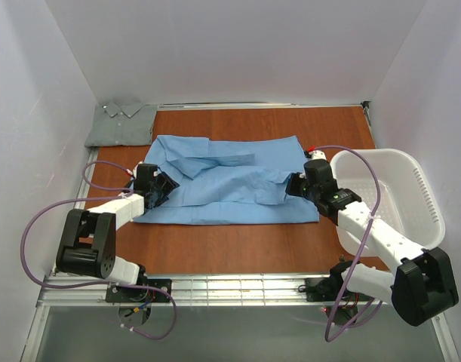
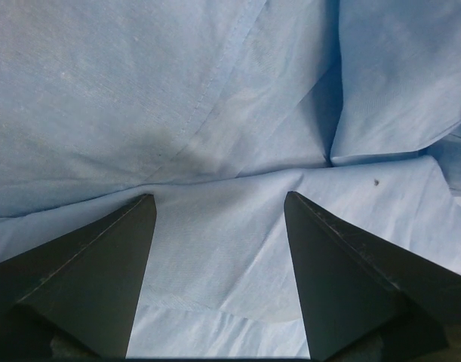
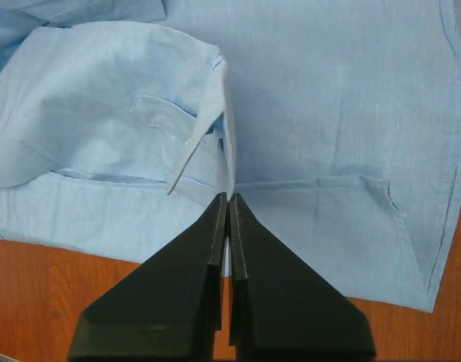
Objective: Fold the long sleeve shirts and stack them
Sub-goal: Fold the shirt
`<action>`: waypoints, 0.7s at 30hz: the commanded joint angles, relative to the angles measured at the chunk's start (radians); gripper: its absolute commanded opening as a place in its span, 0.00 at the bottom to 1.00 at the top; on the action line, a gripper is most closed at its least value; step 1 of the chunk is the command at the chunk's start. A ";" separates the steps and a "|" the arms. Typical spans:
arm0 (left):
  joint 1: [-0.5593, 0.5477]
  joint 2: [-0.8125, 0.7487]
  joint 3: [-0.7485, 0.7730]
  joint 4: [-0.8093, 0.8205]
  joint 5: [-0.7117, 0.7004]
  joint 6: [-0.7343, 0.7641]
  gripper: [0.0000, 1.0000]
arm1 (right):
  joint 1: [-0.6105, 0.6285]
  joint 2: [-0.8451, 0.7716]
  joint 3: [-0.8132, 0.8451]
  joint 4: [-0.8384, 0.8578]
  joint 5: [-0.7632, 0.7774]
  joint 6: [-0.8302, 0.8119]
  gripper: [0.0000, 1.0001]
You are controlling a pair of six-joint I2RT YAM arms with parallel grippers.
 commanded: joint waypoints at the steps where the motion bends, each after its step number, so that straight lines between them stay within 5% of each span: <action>1: 0.004 0.020 -0.001 -0.003 -0.053 0.004 0.66 | 0.000 -0.008 0.112 -0.058 -0.005 -0.024 0.01; 13: 0.004 0.069 0.021 -0.017 -0.098 0.011 0.66 | 0.000 0.001 0.274 -0.104 -0.051 0.039 0.01; 21: 0.004 0.094 0.034 -0.037 -0.103 0.011 0.66 | -0.001 -0.051 0.180 -0.195 -0.012 0.111 0.01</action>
